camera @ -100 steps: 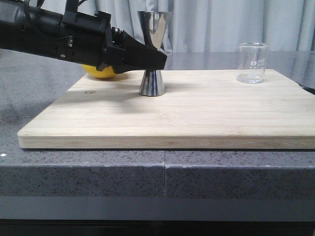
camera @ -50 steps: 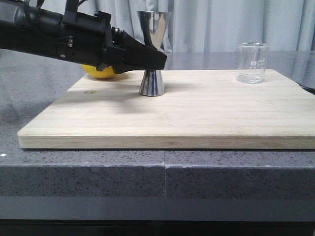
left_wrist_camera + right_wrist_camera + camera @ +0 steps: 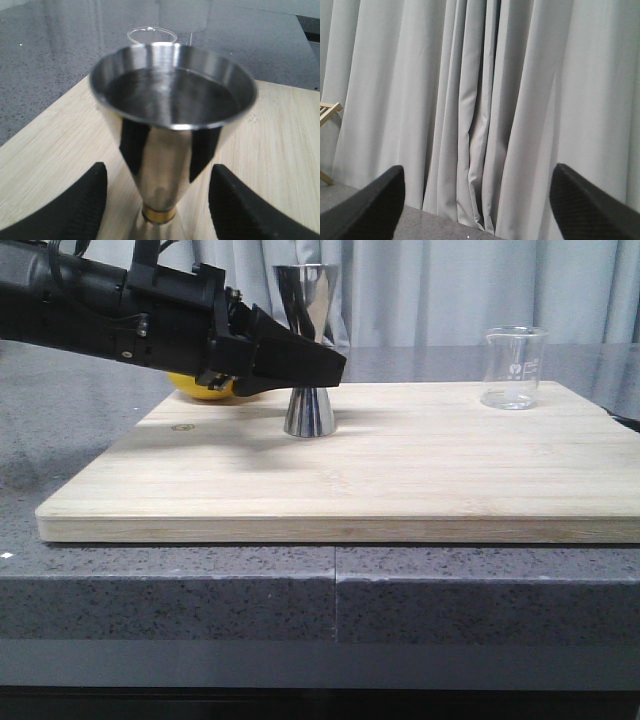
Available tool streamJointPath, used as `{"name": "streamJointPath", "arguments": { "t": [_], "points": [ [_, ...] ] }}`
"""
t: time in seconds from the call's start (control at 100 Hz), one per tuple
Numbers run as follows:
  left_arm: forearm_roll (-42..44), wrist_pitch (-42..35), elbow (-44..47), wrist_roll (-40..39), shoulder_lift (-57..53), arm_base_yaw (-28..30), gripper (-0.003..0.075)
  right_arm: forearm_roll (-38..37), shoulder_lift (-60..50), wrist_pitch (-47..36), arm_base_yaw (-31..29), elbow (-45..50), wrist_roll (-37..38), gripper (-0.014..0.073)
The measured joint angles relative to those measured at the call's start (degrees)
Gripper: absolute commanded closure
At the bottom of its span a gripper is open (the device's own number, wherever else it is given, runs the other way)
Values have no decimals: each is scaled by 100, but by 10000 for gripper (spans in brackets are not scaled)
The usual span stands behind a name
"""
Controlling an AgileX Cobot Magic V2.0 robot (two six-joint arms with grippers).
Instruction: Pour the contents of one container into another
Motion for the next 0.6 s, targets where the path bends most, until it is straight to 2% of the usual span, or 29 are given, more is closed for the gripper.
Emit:
{"name": "streamJointPath", "arguments": {
  "t": [0.26, 0.6],
  "points": [
    [146, 0, 0, -102, -11, 44, 288, 0, 0, 0, 0, 0, 0, 60],
    [558, 281, 0, -599, -198, 459, 288, 0, 0, 0, 0, 0, -11, 60]
  ]
}}
